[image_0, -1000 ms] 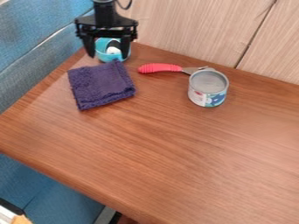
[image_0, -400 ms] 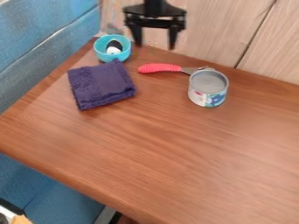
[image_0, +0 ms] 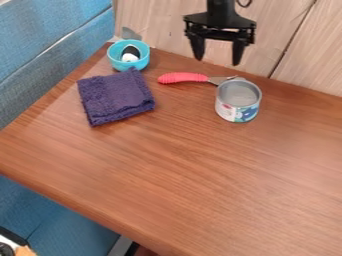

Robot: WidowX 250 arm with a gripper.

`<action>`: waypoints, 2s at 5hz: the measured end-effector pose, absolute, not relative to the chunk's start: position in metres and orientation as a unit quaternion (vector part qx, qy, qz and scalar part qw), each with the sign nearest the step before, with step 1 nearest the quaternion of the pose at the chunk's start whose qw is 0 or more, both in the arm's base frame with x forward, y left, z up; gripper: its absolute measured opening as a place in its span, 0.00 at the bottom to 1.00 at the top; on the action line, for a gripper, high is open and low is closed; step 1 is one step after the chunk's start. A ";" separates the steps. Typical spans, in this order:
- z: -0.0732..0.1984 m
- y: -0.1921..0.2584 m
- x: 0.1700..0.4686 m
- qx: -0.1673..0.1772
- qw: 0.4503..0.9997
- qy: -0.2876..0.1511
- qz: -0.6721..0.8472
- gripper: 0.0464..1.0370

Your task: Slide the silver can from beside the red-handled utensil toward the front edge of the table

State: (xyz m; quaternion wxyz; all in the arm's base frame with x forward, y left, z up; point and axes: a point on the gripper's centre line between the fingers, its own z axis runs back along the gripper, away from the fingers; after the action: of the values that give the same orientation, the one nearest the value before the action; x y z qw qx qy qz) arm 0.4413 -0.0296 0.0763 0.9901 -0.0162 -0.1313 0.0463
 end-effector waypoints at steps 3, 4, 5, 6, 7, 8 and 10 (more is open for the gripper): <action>0.041 -0.068 0.458 -0.033 0.994 -0.104 -0.016 0.96; 0.034 -0.071 0.456 -0.036 0.994 -0.096 -0.026 0.96; 0.031 -0.074 0.453 -0.034 0.995 -0.089 -0.031 0.96; 0.019 -0.076 0.439 -0.029 0.997 -0.067 -0.030 0.96; 0.018 -0.074 0.432 -0.026 0.997 -0.064 -0.041 0.96; 0.019 -0.075 0.421 -0.023 0.997 -0.059 -0.043 0.96; 0.028 -0.080 0.397 -0.023 0.996 -0.061 -0.057 0.96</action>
State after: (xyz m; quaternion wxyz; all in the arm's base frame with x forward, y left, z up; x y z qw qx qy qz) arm 0.3972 -0.0800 0.0276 0.9963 -0.0230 -0.0605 -0.0568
